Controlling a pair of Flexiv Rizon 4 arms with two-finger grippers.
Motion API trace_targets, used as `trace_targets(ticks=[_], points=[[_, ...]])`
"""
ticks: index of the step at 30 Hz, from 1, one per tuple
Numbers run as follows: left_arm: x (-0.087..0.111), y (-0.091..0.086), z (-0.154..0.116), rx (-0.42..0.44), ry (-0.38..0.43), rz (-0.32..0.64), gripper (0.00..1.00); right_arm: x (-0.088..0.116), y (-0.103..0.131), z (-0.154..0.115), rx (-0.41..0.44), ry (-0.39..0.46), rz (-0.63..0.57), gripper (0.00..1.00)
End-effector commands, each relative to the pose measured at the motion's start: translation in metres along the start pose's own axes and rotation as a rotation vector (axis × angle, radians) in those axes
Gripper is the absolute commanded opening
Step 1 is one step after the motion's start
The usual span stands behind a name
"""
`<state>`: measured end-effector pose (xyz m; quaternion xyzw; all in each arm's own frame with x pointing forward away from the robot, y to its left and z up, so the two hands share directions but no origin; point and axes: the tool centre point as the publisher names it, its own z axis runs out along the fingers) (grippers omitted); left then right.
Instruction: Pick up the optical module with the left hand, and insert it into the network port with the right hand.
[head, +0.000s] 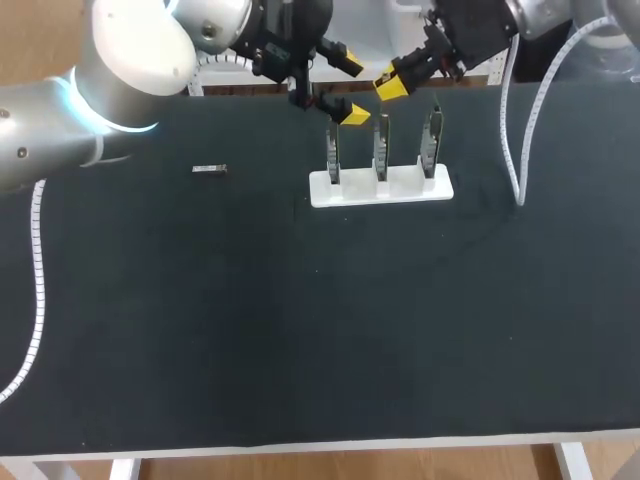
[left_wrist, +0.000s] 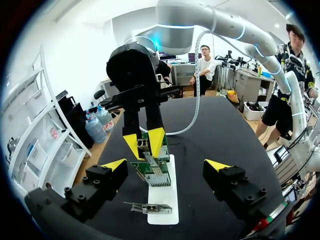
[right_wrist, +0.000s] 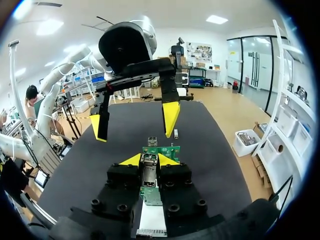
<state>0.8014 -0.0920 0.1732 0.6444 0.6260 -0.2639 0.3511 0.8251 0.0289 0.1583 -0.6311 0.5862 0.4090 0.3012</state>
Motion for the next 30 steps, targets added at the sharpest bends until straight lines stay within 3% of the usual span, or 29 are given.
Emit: trace_targets(ticks=[1, 30], points=[[-0.001, -0.001, 0.000, -0.001, 0.004, -0.002, 1.00, -0.002, -0.010, 0.001, -0.199, 0.006, 0.001, 0.00], [-0.001, -0.001, 0.000, -0.001, 0.004, -0.002, 1.00, 0.011, -0.015, 0.003, -0.208, 0.001, 0.032, 0.00]])
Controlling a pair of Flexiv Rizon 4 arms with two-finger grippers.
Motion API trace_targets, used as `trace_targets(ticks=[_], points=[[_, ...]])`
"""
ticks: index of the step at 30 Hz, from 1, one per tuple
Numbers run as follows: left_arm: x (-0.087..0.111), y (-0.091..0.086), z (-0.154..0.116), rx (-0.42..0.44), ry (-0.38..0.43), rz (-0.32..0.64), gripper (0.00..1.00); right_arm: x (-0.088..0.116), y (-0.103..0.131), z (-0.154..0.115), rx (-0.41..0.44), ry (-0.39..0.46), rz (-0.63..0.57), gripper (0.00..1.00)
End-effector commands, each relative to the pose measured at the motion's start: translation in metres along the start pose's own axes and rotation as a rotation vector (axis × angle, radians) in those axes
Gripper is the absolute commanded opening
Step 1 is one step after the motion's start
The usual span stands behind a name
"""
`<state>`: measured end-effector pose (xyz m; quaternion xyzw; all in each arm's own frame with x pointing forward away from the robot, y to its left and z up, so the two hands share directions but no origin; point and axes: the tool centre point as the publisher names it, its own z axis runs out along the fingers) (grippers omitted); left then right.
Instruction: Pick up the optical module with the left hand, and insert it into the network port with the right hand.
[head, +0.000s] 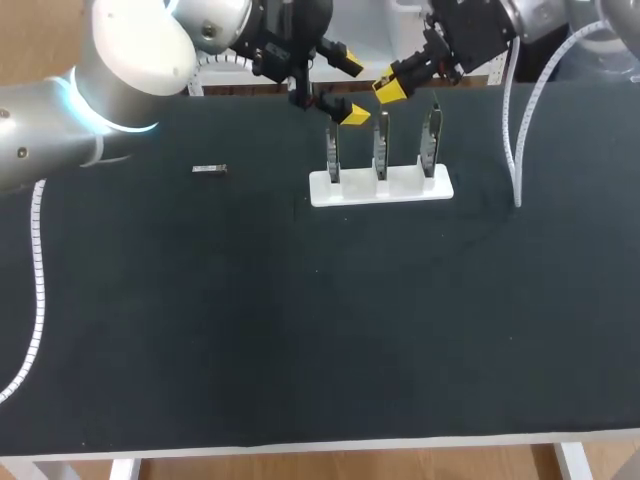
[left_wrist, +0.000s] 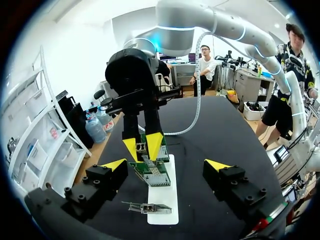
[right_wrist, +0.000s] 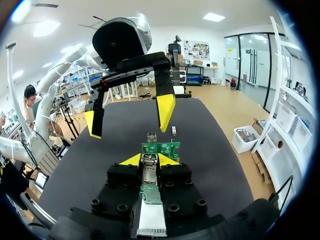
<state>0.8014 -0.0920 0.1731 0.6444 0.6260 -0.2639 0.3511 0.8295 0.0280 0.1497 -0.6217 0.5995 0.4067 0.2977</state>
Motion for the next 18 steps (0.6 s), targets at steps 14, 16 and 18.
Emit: trace_targets(ticks=[14, 16, 18], points=[[-0.0007, -0.0005, -0.0003, -0.001, 0.004, -0.002, 1.00, 0.0091, -0.0103, 0.0077, -0.238, -0.017, 0.014, 0.00], [-0.0007, -0.0005, -0.0003, -0.001, 0.004, -0.002, 1.00, 0.0096, -0.0097, 0.0082, -0.240, -0.016, 0.015, 0.00], [-0.0007, -0.0005, -0.0003, -0.001, 0.004, -0.002, 1.00, 0.0104, -0.0087, 0.0089, -0.241, -0.015, 0.018, 0.00]])
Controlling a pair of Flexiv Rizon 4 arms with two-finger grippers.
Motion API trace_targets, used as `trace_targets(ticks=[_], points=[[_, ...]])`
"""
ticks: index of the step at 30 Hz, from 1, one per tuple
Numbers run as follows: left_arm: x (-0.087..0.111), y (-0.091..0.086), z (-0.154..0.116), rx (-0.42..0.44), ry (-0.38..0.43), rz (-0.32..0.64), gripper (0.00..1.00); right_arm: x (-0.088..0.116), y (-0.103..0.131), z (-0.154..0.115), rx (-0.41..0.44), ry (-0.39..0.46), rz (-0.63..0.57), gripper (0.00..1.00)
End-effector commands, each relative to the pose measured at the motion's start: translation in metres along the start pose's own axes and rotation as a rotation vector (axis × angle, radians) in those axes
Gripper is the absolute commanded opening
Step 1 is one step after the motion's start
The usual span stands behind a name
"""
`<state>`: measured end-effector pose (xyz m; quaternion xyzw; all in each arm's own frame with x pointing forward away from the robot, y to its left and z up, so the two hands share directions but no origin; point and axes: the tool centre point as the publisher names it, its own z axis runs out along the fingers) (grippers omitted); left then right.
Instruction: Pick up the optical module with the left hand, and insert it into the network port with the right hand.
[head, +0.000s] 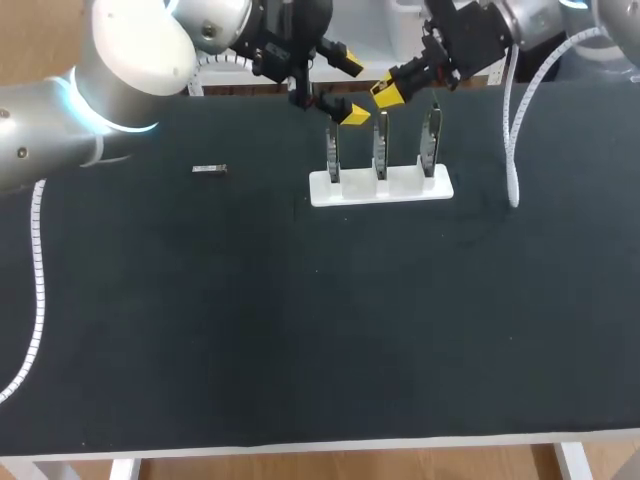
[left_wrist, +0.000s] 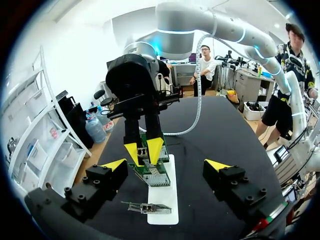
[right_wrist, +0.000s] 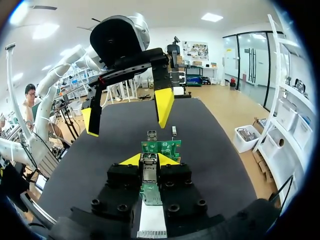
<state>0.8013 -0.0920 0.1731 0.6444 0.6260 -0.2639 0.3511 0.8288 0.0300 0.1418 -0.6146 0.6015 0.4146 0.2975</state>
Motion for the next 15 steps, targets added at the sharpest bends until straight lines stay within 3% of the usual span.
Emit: trace_targets(ticks=[1, 7, 8, 10, 12, 13, 15], points=[[-0.0007, -0.0005, -0.0003, -0.001, 0.004, -0.002, 1.00, 0.0050, -0.0077, 0.0034, -0.237, 0.001, 0.005, 0.00], [-0.0007, -0.0005, -0.0003, -0.001, 0.004, -0.002, 1.00, 0.0060, -0.0054, 0.0044, -0.239, 0.004, 0.009, 0.00], [-0.0007, -0.0005, -0.0003, -0.001, 0.004, -0.002, 1.00, 0.0060, -0.0054, 0.0044, -0.239, 0.004, 0.009, 0.15], [-0.0007, -0.0005, -0.0003, -0.001, 0.004, -0.002, 1.00, 0.0060, -0.0054, 0.0044, -0.239, 0.004, 0.009, 0.56], [-0.0007, -0.0005, -0.0003, -0.001, 0.004, -0.002, 1.00, 0.0060, -0.0054, 0.0044, -0.239, 0.004, 0.009, 0.91], [-0.0007, -0.0005, -0.0003, -0.001, 0.004, -0.002, 1.00, 0.0060, -0.0054, 0.0044, -0.239, 0.004, 0.009, 1.00], [-0.0007, -0.0005, -0.0003, -0.001, 0.004, -0.002, 1.00, 0.0060, -0.0054, 0.0044, -0.239, 0.004, 0.009, 1.00]])
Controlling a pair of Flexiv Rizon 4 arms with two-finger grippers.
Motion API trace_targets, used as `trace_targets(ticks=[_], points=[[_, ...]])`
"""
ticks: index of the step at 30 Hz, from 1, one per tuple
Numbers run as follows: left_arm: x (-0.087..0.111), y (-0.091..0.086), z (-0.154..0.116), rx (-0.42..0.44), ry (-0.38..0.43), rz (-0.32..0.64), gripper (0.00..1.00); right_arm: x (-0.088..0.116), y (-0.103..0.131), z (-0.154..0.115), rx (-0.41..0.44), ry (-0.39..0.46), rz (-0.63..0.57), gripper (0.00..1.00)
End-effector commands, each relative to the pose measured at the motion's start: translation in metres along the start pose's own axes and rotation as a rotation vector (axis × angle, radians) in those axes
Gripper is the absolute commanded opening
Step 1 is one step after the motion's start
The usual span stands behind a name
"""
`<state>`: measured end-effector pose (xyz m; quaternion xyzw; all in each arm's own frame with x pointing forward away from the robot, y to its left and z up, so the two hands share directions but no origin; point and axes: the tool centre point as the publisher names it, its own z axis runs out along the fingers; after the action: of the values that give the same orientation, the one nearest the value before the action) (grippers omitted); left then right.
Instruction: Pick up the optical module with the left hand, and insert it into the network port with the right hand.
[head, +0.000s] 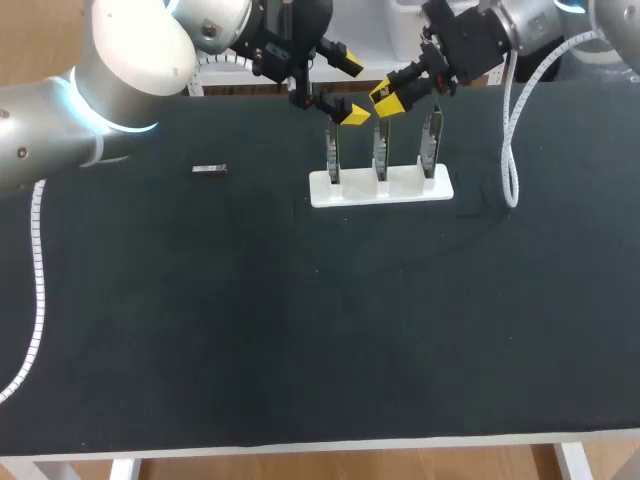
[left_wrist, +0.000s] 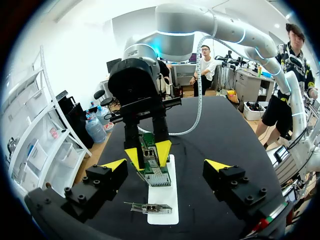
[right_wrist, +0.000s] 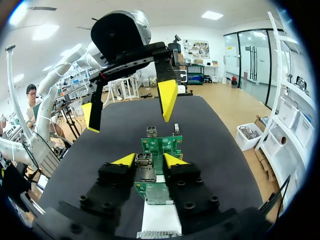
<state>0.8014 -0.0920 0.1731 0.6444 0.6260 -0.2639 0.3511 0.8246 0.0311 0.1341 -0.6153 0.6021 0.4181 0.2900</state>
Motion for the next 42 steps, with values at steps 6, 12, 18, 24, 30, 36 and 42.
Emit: trace_targets(ticks=[6, 12, 18, 24, 30, 36, 42], points=[[-0.001, -0.001, 0.000, -0.001, 0.004, -0.002, 1.00, -0.001, -0.008, -0.001, -0.226, 0.000, 0.000, 1.00], [-0.001, -0.001, 0.000, -0.001, 0.004, -0.002, 1.00, -0.001, -0.008, -0.001, -0.226, 0.000, 0.000, 1.00], [-0.001, -0.001, 0.000, -0.001, 0.004, -0.002, 1.00, -0.001, -0.008, -0.001, -0.226, 0.000, 0.000, 1.00], [-0.001, -0.001, 0.000, -0.001, 0.004, -0.002, 1.00, -0.001, -0.008, -0.001, -0.226, 0.000, 0.000, 1.00], [-0.001, -0.001, 0.000, -0.001, 0.004, -0.002, 1.00, -0.003, -0.006, -0.006, -0.216, 0.005, -0.015, 1.00], [-0.001, -0.001, 0.000, -0.001, 0.004, -0.002, 1.00, -0.008, -0.005, -0.012, -0.198, 0.017, -0.028, 1.00], [-0.001, -0.001, 0.000, -0.001, 0.004, -0.002, 1.00, -0.016, -0.003, -0.018, -0.183, 0.017, -0.053, 1.00]])
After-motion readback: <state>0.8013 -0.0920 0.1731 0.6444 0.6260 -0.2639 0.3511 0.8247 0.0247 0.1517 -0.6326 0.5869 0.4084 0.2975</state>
